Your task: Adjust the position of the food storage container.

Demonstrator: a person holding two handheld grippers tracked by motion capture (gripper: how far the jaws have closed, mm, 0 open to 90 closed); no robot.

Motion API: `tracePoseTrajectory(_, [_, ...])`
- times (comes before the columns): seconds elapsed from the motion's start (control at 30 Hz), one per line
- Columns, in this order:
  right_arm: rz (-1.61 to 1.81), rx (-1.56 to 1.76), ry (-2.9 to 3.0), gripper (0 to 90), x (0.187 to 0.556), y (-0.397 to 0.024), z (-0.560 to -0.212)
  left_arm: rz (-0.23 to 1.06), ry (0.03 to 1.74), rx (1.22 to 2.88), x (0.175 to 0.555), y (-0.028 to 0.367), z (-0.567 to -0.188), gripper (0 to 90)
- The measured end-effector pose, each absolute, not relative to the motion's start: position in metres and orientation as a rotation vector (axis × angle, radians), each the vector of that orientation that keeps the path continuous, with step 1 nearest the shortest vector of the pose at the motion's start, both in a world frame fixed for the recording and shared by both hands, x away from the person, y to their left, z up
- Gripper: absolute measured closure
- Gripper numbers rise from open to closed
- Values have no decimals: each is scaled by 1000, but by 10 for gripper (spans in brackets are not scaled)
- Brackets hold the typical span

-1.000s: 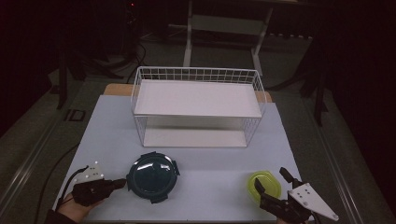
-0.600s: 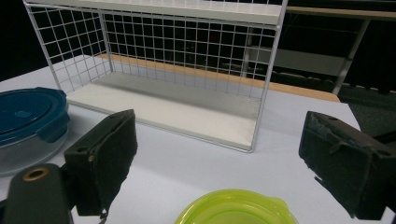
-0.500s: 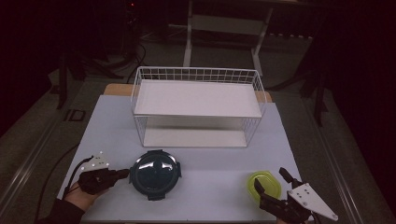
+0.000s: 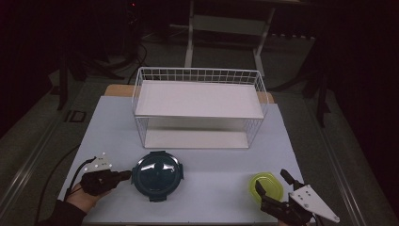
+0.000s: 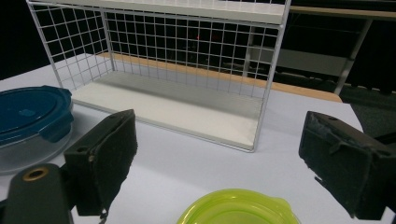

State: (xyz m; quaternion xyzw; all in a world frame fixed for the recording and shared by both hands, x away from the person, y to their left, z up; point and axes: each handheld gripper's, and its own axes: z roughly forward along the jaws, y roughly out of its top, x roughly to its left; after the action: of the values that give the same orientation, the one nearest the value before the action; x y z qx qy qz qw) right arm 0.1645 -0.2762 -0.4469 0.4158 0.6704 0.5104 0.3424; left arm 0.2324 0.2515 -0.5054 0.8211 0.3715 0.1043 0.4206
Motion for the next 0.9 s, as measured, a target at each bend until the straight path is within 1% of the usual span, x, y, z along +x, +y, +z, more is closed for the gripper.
tracePoseTrajectory(0.43, [1329,1086,1756,112,165,-276,-448,237,906,2069,247,226,-505,892])
tracePoseTrajectory(0.9, [1327,1090,1756,113,166,-276,-448,202,869,2084,251,204,-504,892])
